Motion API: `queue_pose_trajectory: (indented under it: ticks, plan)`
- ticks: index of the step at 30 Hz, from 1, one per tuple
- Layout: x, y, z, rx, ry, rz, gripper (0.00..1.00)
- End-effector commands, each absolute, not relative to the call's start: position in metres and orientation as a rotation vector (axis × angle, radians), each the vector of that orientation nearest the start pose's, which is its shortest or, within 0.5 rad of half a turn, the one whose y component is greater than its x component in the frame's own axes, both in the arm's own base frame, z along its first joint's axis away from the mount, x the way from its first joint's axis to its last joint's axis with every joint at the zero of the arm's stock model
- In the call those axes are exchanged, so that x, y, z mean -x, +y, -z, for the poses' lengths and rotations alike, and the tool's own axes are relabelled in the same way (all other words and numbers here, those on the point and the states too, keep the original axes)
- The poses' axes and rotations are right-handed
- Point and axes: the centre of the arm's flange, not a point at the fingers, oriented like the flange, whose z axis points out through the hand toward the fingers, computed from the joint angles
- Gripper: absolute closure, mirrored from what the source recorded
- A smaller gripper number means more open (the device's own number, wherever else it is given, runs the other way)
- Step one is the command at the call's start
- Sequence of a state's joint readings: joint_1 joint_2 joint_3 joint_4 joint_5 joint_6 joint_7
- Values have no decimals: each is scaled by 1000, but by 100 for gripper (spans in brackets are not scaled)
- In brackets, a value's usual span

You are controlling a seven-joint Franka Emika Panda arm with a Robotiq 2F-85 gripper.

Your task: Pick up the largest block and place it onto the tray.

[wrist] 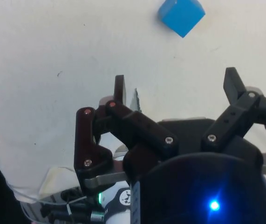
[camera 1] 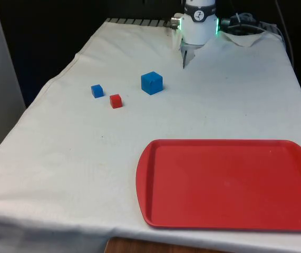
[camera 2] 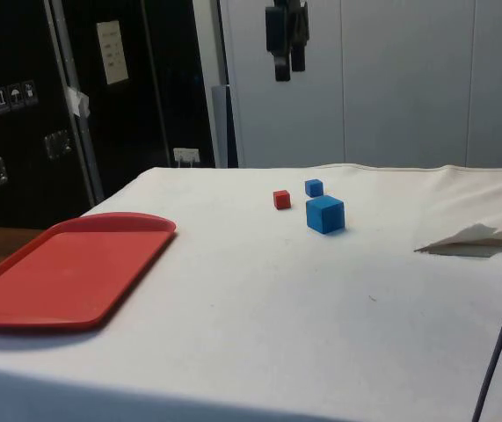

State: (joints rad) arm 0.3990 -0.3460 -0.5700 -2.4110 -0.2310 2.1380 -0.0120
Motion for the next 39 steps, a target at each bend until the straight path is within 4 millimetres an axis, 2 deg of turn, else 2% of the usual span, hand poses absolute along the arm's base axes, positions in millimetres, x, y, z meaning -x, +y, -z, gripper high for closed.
queue_pose_trajectory:
  ticks: [1, 9, 10, 18, 19, 25, 39]
  plan:
    - [-438, -92, -418, 3161, 19, 61, 0]
    - [-424, -91, -382, 3147, 6, 45, 0]
    - [-425, -90, -384, 3141, 9, 32, 0]
    - [-410, -90, -351, 3140, -18, 31, 0]
    - [-412, -89, -356, 3132, -11, 20, 0]
    - [-406, -89, -329, 3137, -43, 40, 0]
    - [-408, -88, -302, 3159, -180, 53, 0]
